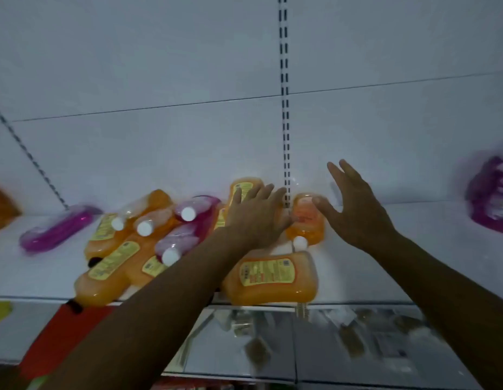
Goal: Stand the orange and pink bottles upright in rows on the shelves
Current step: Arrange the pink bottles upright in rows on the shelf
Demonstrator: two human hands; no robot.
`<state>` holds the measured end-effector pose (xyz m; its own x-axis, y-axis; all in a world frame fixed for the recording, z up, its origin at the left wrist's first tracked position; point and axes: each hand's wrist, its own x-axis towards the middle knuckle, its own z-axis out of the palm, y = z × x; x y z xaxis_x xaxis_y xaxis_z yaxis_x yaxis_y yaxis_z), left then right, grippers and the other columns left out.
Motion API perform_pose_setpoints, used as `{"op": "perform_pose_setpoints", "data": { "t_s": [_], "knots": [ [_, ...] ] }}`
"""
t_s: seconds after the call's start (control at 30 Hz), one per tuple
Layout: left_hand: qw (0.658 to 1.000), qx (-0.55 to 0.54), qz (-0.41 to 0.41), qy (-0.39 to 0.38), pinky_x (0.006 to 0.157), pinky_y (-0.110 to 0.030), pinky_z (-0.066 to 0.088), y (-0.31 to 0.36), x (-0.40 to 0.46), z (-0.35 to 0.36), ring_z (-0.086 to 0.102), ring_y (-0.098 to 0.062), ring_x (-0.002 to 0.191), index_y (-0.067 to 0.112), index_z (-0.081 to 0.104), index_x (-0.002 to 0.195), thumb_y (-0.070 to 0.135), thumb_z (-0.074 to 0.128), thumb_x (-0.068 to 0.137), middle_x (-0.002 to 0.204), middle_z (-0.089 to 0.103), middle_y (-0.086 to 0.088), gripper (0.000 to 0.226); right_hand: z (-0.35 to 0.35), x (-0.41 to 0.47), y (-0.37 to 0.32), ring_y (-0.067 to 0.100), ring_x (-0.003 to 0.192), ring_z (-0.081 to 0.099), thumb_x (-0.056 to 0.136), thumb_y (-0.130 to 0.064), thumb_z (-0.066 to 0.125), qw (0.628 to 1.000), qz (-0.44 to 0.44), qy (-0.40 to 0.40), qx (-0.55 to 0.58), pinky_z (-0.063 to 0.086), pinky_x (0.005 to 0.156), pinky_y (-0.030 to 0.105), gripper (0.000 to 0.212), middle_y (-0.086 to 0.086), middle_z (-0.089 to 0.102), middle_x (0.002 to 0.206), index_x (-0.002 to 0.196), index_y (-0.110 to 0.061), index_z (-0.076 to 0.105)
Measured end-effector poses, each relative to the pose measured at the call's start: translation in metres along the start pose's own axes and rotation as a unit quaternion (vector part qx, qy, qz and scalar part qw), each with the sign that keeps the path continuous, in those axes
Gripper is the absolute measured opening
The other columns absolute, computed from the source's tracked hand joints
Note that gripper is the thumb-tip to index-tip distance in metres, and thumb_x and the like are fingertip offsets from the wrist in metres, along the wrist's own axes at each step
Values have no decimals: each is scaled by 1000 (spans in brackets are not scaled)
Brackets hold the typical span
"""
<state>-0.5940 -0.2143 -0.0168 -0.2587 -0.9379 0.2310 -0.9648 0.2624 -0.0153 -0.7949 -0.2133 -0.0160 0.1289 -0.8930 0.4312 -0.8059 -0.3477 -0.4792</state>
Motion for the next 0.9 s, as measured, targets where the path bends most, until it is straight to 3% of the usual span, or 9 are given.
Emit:
{"op": "perform_pose_setpoints", "data": {
  "t_s": [0.17,0.37,0.47,0.57,0.7,0.83,0.9],
  "knots": [
    [994,0,-106,15,119,-54,10,-92,-62,-26,12,-23,149,31,16,153,66,28,94,161,18,2,70,53,20,-86,22,146,19,93,-44,56,992,-101,-54,46,25,116,45,69,0,18,160,151,-24,25],
    [978,-52,-195,44,115,-56,22,-199,-109,-32,30,-24,142,29,29,149,65,31,93,155,34,3,66,115,39,-161,21,147,17,91,-31,60,967,-196,-148,-61,22,118,40,74,-3,15,161,152,-29,17],
    [979,-78,-184,38,109,-56,31,-227,-109,-28,40,-26,136,29,32,147,68,30,92,150,43,1,68,144,50,-170,22,145,21,90,-21,60,960,-199,-165,-112,24,117,42,75,0,21,159,152,-28,19],
    [979,-132,-152,27,110,-49,33,-236,-94,-24,41,-26,135,25,32,148,60,40,94,150,43,-3,64,165,59,-168,25,142,29,90,-22,61,952,-217,-160,-147,31,113,45,72,5,31,156,151,-24,24],
    [976,-194,-93,-19,109,-45,37,-234,-69,-16,44,-23,133,28,36,147,59,49,88,148,46,-1,68,175,67,-172,24,142,29,94,-26,54,943,-202,-181,-192,28,114,41,67,2,29,156,152,-24,20],
    [968,-230,-74,-61,103,-45,45,-239,-55,-3,51,-22,126,32,37,145,65,47,85,142,52,2,70,182,69,-178,24,129,47,93,-30,57,949,-182,-180,-183,47,88,38,60,-2,37,151,144,-27,27],
    [969,-228,-61,-72,102,-46,45,-242,-52,2,51,-22,124,33,36,145,61,52,84,141,53,1,69,184,70,-180,27,117,56,90,-28,60,948,-188,-182,-180,50,75,38,55,0,43,145,138,-25,33]
  ]
}}
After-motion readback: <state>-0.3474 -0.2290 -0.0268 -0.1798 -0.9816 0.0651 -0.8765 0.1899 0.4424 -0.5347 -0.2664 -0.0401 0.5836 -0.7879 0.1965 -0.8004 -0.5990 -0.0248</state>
